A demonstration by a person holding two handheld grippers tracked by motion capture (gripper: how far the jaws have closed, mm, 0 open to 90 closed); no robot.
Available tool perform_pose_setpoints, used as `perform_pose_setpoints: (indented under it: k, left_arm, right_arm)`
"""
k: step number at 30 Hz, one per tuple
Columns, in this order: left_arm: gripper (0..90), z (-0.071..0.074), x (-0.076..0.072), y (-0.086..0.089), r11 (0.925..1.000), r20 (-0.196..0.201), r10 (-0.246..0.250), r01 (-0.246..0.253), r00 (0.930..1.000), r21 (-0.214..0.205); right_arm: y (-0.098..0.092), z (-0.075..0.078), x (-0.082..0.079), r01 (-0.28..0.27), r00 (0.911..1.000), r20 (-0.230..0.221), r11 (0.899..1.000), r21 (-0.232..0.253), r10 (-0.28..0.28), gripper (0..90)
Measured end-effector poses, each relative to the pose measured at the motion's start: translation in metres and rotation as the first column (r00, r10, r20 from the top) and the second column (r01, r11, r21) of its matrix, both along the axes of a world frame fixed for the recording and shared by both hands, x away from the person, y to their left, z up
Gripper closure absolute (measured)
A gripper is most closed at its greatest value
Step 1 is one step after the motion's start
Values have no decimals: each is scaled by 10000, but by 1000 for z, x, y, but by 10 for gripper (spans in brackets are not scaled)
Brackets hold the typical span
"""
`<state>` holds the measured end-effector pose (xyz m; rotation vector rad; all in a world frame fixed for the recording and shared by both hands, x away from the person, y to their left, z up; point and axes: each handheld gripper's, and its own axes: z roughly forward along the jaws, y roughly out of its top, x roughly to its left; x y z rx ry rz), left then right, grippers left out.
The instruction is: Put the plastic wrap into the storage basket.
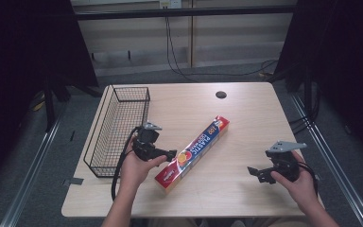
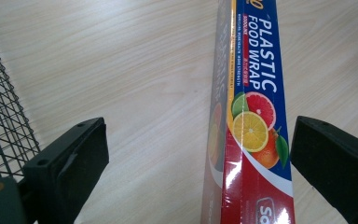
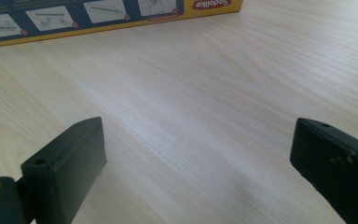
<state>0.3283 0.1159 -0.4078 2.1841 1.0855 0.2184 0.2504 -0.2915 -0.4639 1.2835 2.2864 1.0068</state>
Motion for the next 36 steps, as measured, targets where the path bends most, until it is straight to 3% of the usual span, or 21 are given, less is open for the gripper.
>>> perform_pose_setpoints:
  k: [12, 22, 27, 28, 36]
  left_arm:
    - [33, 0, 1, -8, 9999, 9, -124, 124, 9999, -68]
    - [33, -1, 4, -36, 9959, 149, -901, 902, 9958, -113]
    - [38, -5, 9, -45, 9954, -49, -941, 940, 9955, -199]
    - [42, -6, 13, -47, 9954, -192, -857, 848, 9961, -436]
    - [66, -7, 20, -59, 9931, -416, -1165, 1157, 9923, -198]
  right_arm:
    - [-1, 1, -1, -56, 9998, 167, 9997, 218, 52, 29]
    - [-1, -1, -1, -106, 9999, 80, 9992, 377, 103, 27]
    - [-1, 0, 0, -60, 9999, 127, 9992, 387, 55, 27]
    - [-1, 0, 0, -41, 9999, 119, 9992, 393, 36, 27]
    - [-2, 0, 1, -80, 9999, 95, 9992, 401, 77, 27]
